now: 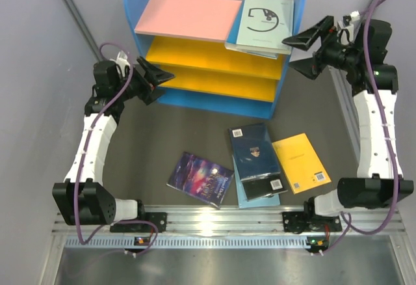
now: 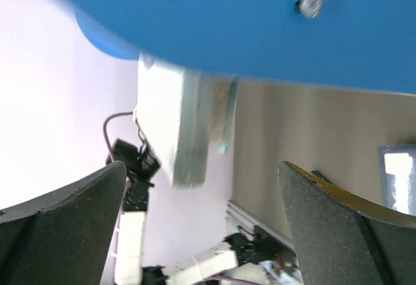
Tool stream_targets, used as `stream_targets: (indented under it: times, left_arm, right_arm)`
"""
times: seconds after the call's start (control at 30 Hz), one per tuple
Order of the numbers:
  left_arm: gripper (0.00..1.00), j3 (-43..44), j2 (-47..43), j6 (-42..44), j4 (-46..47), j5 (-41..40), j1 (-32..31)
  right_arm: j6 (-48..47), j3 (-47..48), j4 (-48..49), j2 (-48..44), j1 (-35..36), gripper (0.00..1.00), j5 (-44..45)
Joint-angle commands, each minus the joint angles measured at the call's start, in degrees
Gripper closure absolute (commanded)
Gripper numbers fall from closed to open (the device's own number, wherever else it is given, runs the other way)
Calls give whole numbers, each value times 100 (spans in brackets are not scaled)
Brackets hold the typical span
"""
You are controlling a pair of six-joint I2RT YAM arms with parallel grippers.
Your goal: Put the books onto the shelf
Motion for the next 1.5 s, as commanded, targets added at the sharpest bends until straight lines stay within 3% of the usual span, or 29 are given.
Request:
stream_targets:
  times: [0.0,0.23,0.47,0.57,0.63,0.7,0.87,0.97,1.07,1.27,1.47]
  left_arm:
    - [1,196,-126,694,-829,-231,4]
    - [1,-24,-231,985,-1628,-845,-312]
    - [1,-497,67,1232,-2289,-1408,-1040]
    - [1,-735,207,1065,-1711,-1435,-1743]
    - [1,-858,418,793,-1168,-1348,-2148]
    - [1,-972,716,478,-509,-1146,-2376]
    - [1,-710,1692,300,84,-1031,-2764]
    - [1,-218,2430,414,84,-969,-2905]
    - [1,134,2976,414,128,-934,-3028]
    - [1,477,3583,318,277,-890,-3160]
    - [1,486,3698,273,409,-820,-3178]
  right_arm:
    - [-628,-204,593,-763,-108,0,-55]
    - [-919,-1601,1745,-2205,-56,0,-353]
    - [-1762,-3288,781,-3199,156,0,-83]
    - [-2297,-4015,-446,-2869,164,0,444]
    - [-2413,-4412,-714,-2490,156,0,770]
    - [-2528,-4554,-532,-1832,156,0,928]
    - [-2589,-4467,-179,-1171,129,1,1518]
    - [-2756,-4441,-135,-766,138,11,1773]
    - [-2835,-4712,40,-537,147,30,1782]
    - [-2818,-5477,506,-388,278,48,1808]
    - [-2555,-5803,937,-185,1156,60,1835]
